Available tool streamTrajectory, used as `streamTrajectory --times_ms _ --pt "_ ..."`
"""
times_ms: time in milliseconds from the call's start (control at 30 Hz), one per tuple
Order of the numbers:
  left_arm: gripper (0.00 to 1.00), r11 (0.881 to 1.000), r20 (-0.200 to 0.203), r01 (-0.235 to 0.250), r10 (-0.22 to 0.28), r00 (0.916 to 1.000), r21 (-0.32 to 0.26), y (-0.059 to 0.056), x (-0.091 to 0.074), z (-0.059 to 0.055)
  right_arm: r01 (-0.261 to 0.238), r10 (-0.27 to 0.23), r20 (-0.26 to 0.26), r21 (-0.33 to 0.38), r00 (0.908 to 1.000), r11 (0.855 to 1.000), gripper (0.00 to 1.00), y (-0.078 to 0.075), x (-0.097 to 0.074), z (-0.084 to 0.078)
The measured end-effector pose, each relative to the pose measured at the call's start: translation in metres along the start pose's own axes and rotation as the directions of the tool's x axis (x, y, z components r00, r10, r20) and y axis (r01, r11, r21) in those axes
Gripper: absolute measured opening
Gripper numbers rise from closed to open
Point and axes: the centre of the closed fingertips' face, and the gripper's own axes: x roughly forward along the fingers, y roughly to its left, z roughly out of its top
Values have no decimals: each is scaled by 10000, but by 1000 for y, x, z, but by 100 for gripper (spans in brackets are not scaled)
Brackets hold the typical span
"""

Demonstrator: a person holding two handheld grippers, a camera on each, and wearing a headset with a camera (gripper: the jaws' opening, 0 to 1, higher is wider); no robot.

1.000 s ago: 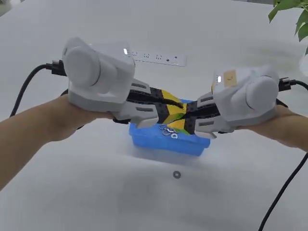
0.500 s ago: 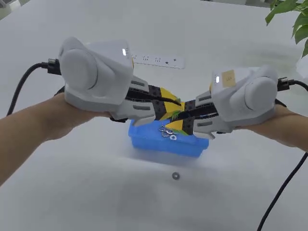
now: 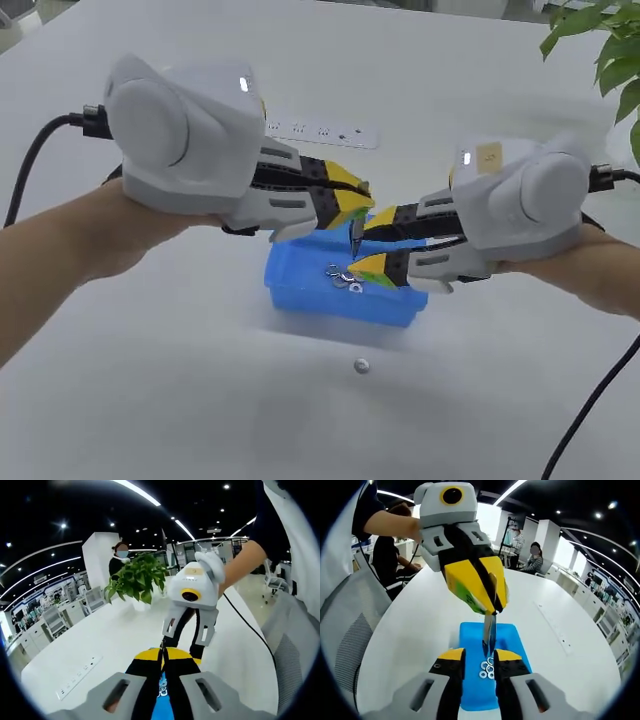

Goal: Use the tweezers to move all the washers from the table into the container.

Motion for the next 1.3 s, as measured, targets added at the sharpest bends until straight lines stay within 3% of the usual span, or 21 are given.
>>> streamTrajectory --times_ms 300,633,900,1300 --pt "5 9998 130 77 -79 9999 202 -8 -10 12 503 -513 179 536 9985 9973 29 3 -17 -5" --pt "5 9990 154 392 -395 9991 223 -31 -17 15 1105 -1192 743 1122 9901 9875 41 18 -37 -10" --pt "5 9979 107 653 -652 9978 -26 -52 -16 7 1277 -1384 677 1427 9881 9815 51 37 -45 -23" --pt "5 9953 178 845 -837 9963 -471 -74 -13 -7 1418 -1512 391 1807 9877 9733 65 60 -57 -48"
